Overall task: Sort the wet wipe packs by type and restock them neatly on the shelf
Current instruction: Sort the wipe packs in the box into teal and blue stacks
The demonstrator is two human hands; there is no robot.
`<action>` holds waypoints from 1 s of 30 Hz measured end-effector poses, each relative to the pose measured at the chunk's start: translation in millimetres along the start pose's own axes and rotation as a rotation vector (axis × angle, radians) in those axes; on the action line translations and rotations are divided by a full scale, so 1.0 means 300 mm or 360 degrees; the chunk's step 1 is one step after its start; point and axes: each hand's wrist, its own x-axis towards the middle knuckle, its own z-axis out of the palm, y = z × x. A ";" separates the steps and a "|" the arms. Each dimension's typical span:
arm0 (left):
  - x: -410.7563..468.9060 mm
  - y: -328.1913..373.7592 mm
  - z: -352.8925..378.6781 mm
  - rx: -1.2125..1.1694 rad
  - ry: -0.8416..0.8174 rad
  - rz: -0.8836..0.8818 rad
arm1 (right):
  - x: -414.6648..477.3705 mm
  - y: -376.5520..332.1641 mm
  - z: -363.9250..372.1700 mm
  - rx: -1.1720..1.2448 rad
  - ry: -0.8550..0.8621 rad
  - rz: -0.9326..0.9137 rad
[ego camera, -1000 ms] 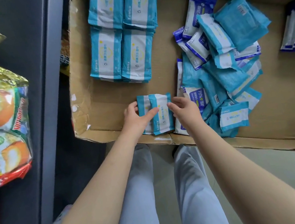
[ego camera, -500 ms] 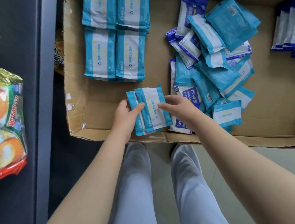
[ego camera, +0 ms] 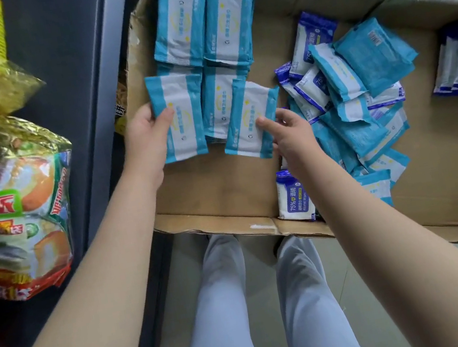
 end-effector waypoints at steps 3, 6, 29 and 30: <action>0.119 0.030 0.007 0.0455 -0.0020 0.0128 | 0.042 -0.025 0.077 -0.0144 0.0078 -0.0058; 0.178 0.024 0.031 0.0956 0.0150 0.0295 | 0.077 -0.041 0.138 -0.0202 0.0140 -0.0097; -0.004 -0.071 0.105 0.1269 0.0329 0.0779 | 0.025 -0.005 0.056 -0.0330 0.0565 -0.0454; -0.043 -0.081 0.129 0.1244 0.0290 0.0782 | 0.001 0.012 0.011 -0.0311 0.0613 -0.0454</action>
